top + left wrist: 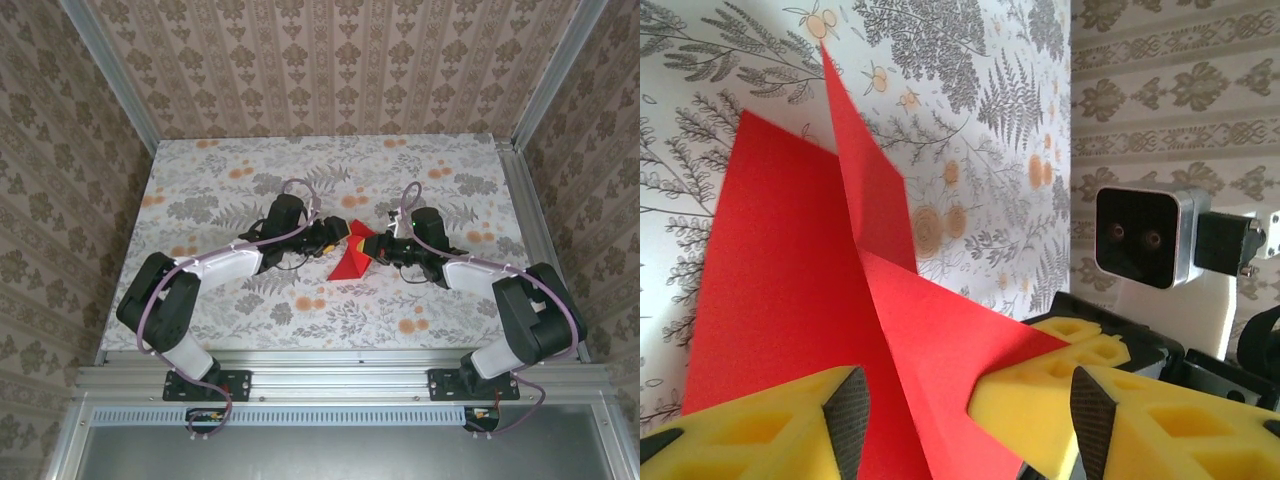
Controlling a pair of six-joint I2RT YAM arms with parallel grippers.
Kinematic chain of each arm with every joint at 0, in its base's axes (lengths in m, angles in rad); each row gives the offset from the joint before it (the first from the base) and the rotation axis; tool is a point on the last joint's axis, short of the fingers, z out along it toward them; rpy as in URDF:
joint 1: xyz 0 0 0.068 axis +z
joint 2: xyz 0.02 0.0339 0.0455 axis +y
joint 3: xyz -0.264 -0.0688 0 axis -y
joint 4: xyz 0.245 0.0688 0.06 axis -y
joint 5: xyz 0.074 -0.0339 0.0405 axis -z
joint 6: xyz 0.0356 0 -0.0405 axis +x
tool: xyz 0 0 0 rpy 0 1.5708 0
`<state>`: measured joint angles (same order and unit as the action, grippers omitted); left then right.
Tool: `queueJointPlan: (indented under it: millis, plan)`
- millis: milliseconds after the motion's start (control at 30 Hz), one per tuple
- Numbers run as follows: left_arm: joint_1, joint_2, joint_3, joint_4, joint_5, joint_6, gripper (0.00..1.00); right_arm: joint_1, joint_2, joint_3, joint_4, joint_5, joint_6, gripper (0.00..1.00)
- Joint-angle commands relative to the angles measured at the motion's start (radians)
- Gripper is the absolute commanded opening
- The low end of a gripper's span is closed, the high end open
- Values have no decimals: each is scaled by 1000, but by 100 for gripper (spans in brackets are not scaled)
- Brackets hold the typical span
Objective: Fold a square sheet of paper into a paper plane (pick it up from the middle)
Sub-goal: Turn over the paper at the center of the table.
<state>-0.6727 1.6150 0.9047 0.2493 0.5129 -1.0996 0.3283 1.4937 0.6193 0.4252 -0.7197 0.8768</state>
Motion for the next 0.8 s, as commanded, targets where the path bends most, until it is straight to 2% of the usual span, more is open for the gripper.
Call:
queueJointPlan:
  millis: [0, 100, 333, 667, 767]
  plan:
    - [-3, 21, 26, 7, 19, -2, 59, 4, -39, -14, 67, -37, 43, 2]
    - [-4, 29, 36, -27, 21, 14, 59, 3, -55, -13, 65, -38, 45, 2]
    - [-7, 44, 46, 34, 43, -30, 56, 3, -72, -20, 84, -50, 63, 2]
    - [-8, 79, 72, 115, 92, -81, 34, 4, -71, -25, 113, -57, 82, 2]
    - [-8, 86, 90, 89, 104, -64, 33, 4, -73, -30, 131, -60, 91, 2]
